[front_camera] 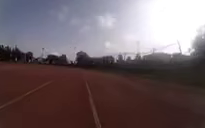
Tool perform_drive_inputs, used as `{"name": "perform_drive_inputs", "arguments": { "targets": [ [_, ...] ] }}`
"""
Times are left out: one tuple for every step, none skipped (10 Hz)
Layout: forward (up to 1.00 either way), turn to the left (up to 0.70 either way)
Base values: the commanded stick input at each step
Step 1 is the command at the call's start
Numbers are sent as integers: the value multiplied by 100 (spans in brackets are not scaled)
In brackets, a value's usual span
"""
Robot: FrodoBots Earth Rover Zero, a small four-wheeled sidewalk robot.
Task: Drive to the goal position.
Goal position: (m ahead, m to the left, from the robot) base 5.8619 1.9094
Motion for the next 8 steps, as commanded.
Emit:
{"name": "perform_drive_inputs", "arguments": {
  "targets": [
    [70,0],
    [70,0],
    [70,0],
    [70,0],
    [70,0],
    [70,0],
    [70,0],
    [70,0]
  ]
}}
